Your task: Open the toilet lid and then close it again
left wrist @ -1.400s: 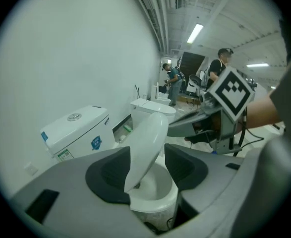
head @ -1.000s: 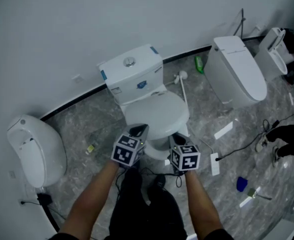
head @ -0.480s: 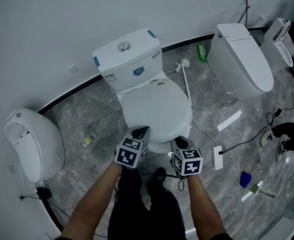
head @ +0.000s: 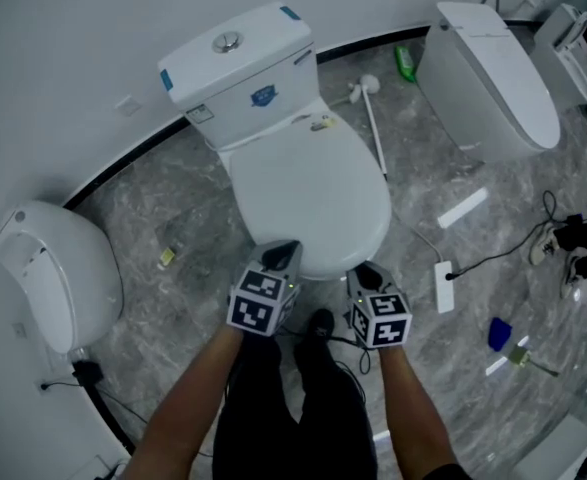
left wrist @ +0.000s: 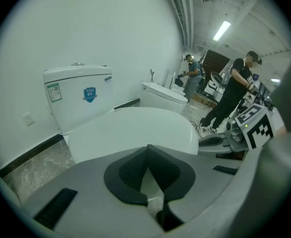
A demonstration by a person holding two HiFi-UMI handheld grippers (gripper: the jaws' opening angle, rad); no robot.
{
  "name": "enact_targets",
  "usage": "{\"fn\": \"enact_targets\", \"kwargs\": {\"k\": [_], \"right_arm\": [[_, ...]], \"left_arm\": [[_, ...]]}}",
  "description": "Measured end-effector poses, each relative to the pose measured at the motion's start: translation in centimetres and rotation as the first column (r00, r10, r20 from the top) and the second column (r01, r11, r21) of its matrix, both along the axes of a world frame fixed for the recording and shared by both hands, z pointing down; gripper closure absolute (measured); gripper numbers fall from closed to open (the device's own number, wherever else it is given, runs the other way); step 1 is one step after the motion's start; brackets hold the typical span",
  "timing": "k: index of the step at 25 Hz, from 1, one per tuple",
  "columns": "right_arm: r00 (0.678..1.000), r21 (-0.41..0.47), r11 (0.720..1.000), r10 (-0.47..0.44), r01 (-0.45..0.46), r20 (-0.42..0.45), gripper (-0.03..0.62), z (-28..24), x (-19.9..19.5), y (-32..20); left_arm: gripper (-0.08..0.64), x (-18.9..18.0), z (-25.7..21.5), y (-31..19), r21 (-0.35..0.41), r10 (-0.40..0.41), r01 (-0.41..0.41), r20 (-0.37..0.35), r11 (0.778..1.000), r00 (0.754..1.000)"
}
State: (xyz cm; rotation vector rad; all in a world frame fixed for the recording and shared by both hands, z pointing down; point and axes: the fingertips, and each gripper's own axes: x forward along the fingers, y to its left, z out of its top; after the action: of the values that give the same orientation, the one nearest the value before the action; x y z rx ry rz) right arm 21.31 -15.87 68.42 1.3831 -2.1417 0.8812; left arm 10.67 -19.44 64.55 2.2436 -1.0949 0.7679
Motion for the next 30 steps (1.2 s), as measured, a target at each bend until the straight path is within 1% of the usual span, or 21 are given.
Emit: {"fn": "enact_targets", "kwargs": {"k": [2,4,11,15,20,25,28,30], "right_arm": [[1.000,0.013,1.000,-0.025,0.025,-0.008,0.583,0.9,0.1,0.3],[0.999,0.009,0.999,-0.045,0.045,-0.017,0.583,2.1,0.3,0.7],[0.999,-0.025,0.999,-0.049,0.048,-0.019,0.583,6.6,1.0,1.9],[0.997,-0.038,0.997,-0.064,0.063,-0.030,0.583,8.7,1.2,2.4],[0.997,-0.057,0.996,-0.073,0.071,-0.030,0.583,11.2,1.5,2.7],[0.996,-0.077,0.994,-0.077,0.074,-0.037,0.583,12.7,1.9,3.3],[0.995,-0.073,0.994,-0.088,0.085,-0.040,0.583,12.7,1.8,3.2],[0.995,-0.086,0.993,-0.087,0.082,-0.055,0.583,13.0,1.9,3.3]], "left_arm": [[0.554,0.3,0.7,0.3,0.005,0.010,-0.010,0.008,1.000,1.000],[0.554,0.5,1.6,0.8,-0.003,0.011,-0.011,0.001,1.000,1.000],[0.554,1.2,5.1,2.0,-0.050,0.014,-0.015,-0.008,0.999,1.000],[0.554,1.4,6.8,2.7,-0.075,0.029,-0.029,0.005,0.997,1.000],[0.554,1.9,8.9,3.0,-0.090,0.055,-0.053,0.020,0.995,0.998],[0.554,2.0,10.4,3.4,-0.117,0.055,-0.051,0.028,0.992,0.998],[0.554,2.0,10.5,3.4,-0.118,0.049,-0.046,0.019,0.992,0.999],[0.554,1.9,10.7,3.4,-0.124,0.044,-0.041,0.026,0.991,0.999]]}}
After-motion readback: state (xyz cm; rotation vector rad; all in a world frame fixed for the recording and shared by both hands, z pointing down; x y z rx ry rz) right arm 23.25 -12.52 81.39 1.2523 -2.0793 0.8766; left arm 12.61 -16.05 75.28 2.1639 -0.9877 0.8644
